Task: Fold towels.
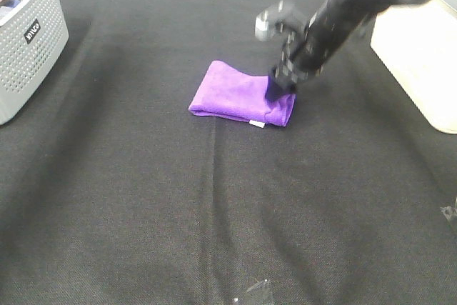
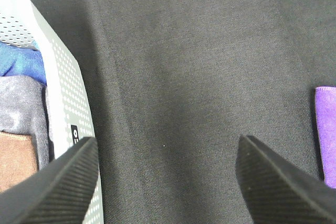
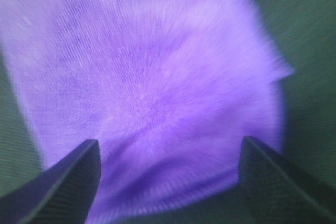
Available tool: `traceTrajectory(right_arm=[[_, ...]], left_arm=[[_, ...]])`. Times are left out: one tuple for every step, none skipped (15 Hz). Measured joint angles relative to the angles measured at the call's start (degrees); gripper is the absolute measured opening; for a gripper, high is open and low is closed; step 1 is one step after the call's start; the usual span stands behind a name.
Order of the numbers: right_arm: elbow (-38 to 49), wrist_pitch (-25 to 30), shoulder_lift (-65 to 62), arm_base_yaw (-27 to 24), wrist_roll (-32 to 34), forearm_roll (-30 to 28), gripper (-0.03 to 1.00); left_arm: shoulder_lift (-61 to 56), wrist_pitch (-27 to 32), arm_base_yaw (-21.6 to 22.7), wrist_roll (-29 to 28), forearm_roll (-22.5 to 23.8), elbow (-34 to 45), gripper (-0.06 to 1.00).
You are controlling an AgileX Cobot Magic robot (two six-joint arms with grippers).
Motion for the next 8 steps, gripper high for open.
traceTrajectory(right_arm=[[0.00,0.46,-2.12,0.00,-0.11,0.92,0.71],[0.00,0.80,-4.64,0.00,-0.34,2.69,0.71],[0.00,1.78,-7.45,0.00,-1.03,5.50,0.71],[0.00,3.72,-9.28,0.00,-0.63,6.13,0.71],[0.00,5.73,-10.94,0.00,1.72,5.73,0.71],[0.00,8.08,-12.83,-0.40,6.76,3.84,0.71],[0.00,10.20,-14.90,-1.32,13.12,1.60,0.71],[0.00,12.95,-16.96,-3.72,18.62,-0.40,0.71]], left_arm=[[0.00,0.00,0.00,0.00,0.00,0.00,0.69],[0.00,0.00,0.00,0.00,0.00,0.00,0.69],[0.00,0.00,0.00,0.00,0.00,0.00,0.69],[0.00,0.00,0.00,0.00,0.06,0.00,0.69],[0.00,0.00,0.00,0.00,0.34,0.00,0.69],[-0.23,0.00,0.29,0.00,0.80,0.00,0.69],[-1.03,-0.06,0.92,0.00,0.80,0.63,0.69],[-2.41,-0.06,1.95,-0.06,0.74,2.18,0.69]])
